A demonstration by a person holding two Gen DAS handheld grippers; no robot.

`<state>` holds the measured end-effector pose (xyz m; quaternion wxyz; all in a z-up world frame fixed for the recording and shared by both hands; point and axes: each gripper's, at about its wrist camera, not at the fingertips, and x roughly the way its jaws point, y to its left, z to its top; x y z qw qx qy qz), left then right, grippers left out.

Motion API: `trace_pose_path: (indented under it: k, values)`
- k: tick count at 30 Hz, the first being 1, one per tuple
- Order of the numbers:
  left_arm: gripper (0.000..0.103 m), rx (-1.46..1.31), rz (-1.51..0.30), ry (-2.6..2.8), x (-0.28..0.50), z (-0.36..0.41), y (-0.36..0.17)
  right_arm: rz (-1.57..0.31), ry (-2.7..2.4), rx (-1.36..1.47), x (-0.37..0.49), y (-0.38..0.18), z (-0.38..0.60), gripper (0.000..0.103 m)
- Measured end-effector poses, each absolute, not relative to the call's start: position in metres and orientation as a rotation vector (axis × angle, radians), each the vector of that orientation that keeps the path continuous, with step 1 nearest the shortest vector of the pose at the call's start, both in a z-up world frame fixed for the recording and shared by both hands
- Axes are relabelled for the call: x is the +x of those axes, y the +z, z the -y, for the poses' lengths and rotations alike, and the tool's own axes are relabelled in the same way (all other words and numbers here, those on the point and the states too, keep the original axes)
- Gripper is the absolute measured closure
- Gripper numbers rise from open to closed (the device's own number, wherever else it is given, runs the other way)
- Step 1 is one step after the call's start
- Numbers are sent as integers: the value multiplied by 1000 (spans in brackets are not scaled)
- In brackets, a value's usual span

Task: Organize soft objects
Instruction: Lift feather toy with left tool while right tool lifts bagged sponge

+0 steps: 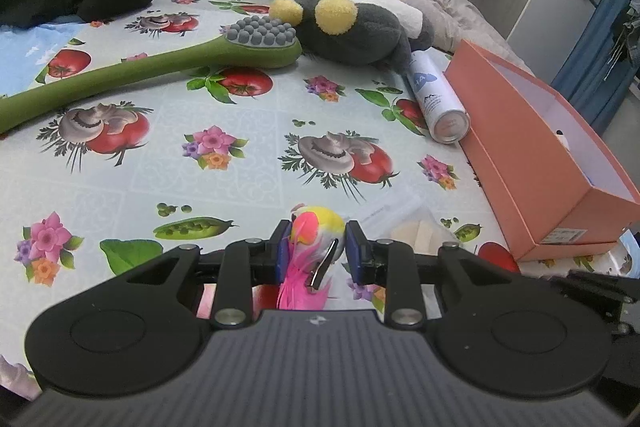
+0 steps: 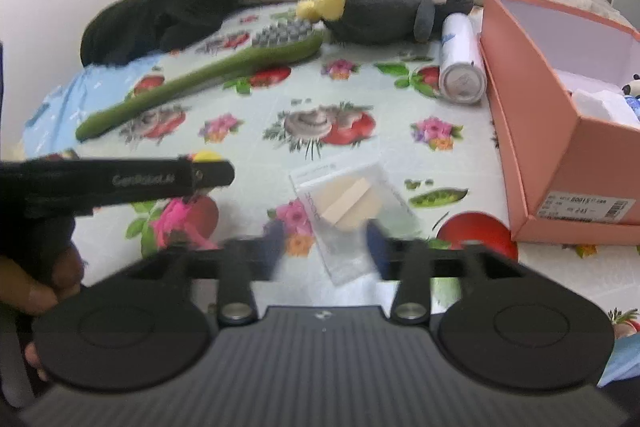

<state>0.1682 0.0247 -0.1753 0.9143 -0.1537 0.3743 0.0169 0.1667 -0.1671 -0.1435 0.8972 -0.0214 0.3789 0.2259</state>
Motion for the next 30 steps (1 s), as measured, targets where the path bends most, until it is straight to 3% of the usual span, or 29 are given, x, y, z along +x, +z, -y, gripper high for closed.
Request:
trace_pose_path:
  k: [3,4,5,7,8,24,28,30]
  values:
    - [70,-312,-765,35,167,-25,-173,-761,472,-55,175,-148,166,46]
    - [70,-314,-764,34,166,-25,-173,-752,470,-50,179,-151,167,42]
    - [70,-316,-766,34,166,-25,-173,-743,465,-41,183,-155,168,30]
    - [70,-316,-767,33,166,-25,-173,-736,439,-30,190,-160,170,19]
    - [70,-313,-767,33,165,-24,-173,-725,439,-21,194,-163,171,18]
    - [70,-310,-792,33,161,-21,-185,-716,479,-128,206,-203,159,21]
    - [70,-304,-799,37,162,-21,-187,-712,471,-136,204,-202,159,33]
    - [70,-305,-800,39,163,-21,-188,-714,476,-142,202,-201,159,46]
